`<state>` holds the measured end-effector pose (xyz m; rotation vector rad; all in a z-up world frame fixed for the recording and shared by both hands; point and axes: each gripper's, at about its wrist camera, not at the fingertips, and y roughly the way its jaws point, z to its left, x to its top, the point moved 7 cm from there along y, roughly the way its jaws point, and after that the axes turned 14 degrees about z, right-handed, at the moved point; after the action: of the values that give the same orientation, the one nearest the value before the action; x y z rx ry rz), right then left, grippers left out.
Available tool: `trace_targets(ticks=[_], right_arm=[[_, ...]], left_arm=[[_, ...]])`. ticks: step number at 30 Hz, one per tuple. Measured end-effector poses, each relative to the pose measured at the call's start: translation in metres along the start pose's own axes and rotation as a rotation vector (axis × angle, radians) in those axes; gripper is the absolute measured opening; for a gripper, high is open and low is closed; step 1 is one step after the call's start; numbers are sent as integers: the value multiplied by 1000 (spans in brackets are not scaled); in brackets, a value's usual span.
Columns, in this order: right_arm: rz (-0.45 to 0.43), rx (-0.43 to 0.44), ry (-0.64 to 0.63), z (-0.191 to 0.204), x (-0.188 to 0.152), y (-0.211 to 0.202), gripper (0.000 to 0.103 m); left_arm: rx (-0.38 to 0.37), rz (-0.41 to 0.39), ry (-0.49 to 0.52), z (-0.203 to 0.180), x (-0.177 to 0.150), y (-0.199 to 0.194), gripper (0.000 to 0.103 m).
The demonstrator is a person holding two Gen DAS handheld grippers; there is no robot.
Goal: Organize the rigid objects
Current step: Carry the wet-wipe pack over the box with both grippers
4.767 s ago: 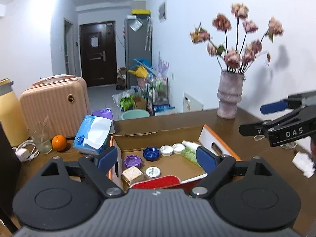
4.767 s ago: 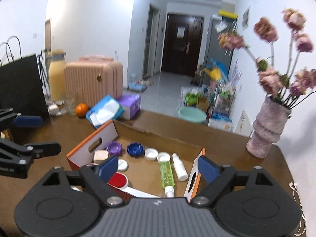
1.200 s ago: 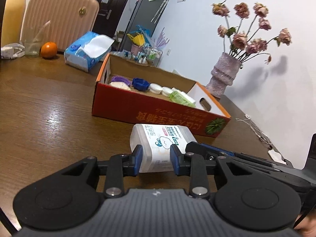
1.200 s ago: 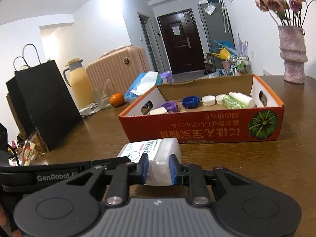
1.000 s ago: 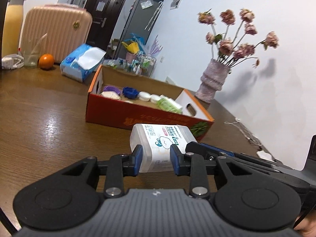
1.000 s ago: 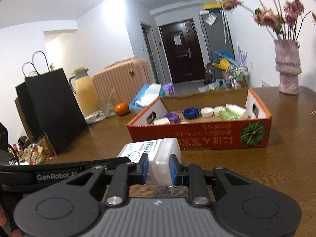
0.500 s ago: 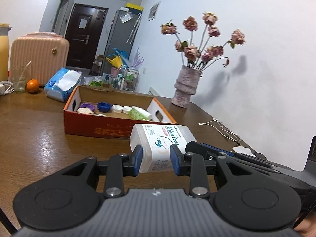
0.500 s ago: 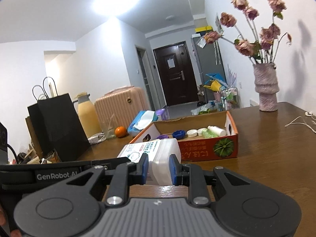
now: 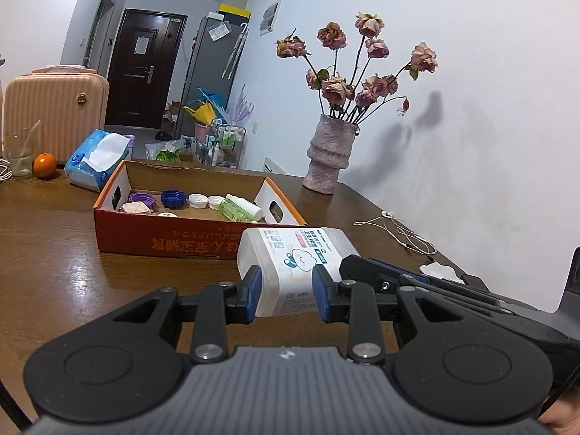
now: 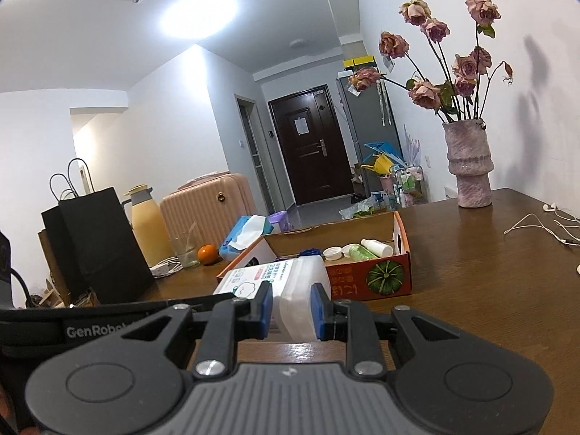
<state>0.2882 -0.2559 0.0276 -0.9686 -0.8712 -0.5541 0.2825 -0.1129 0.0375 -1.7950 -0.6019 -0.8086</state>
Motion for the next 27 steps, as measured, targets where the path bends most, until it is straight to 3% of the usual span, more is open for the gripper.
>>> trace_targets(ticks=[8, 15, 21, 27], right_arm=[[-1, -5, -14, -12, 38, 39, 22], [15, 1, -22, -30, 90, 99, 22], [85, 3, -20, -48, 118, 172, 22], [221, 5, 17, -75, 125, 251, 22]], left_arm=[[0, -6, 6, 18, 48, 33, 30], [-6, 22, -1, 47, 103, 83, 30], [5, 104, -46, 90, 136, 148, 30], [10, 232, -103, 128, 145, 216, 31]])
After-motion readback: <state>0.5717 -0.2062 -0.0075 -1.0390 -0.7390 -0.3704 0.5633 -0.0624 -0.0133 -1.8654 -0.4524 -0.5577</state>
